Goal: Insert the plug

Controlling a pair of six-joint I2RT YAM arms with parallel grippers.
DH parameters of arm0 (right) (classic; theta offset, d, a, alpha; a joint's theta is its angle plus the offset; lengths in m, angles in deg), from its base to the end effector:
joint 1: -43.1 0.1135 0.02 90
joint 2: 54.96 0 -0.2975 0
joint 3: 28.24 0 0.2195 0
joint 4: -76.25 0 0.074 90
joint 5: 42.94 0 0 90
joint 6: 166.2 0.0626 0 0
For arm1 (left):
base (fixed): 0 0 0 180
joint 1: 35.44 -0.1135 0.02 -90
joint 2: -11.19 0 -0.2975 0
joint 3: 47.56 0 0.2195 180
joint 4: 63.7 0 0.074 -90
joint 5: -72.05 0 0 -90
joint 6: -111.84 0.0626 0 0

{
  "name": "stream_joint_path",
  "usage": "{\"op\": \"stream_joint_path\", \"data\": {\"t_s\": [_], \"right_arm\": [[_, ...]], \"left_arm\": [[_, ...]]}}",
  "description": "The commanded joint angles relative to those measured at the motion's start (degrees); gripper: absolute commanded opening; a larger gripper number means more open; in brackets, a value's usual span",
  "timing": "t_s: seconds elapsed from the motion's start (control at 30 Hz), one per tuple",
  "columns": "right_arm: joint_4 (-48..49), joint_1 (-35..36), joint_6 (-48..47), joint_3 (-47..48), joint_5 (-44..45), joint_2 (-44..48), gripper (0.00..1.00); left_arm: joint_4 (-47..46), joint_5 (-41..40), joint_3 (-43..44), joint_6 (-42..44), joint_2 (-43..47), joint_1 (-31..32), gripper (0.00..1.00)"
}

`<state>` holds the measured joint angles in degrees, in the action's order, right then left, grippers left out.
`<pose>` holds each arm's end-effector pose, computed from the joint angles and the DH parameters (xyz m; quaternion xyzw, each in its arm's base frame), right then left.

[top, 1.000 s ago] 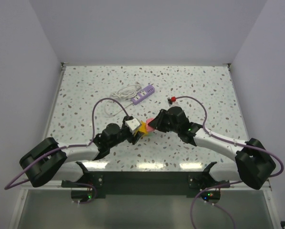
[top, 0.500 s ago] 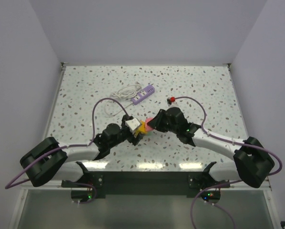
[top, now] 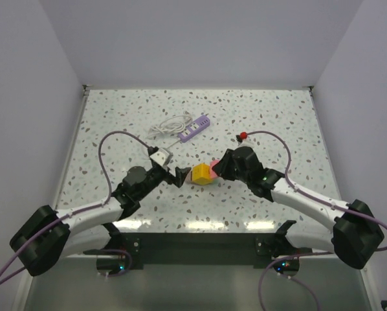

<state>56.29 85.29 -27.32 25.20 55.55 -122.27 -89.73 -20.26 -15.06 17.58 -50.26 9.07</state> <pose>0.1775 0.1485 0.2597 0.0861 0.8763 0.2893 0.3755 0.1489 -0.1428 0.2616 0.2363 0.6853 -0.2710 0.6333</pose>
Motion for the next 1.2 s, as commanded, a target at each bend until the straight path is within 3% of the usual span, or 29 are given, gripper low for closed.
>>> {"op": "stream_joint_path", "data": {"t_s": [0.0, 0.43, 0.87, 1.17], "right_arm": [[-2.49, -0.45, -2.12, 0.3, 2.94, 1.74, 0.0], [0.32, -0.45, -2.48, -0.58, 1.62, -0.89, 0.0], [1.11, -0.53, -3.97, -0.32, 2.41, -3.09, 0.0], [2.69, -0.53, -5.02, 0.3, 2.23, -6.25, 0.0]], "left_arm": [[-1.18, 3.43, 0.05, -8.91, -2.43, -5.12, 1.0], [0.83, 19.35, 5.76, -27.03, -11.21, -7.33, 1.0], [2.95, 21.02, 9.72, -29.32, -20.9, -7.42, 1.0], [-1.44, 23.39, 9.63, -31.61, -23.8, -7.42, 1.0]]}}
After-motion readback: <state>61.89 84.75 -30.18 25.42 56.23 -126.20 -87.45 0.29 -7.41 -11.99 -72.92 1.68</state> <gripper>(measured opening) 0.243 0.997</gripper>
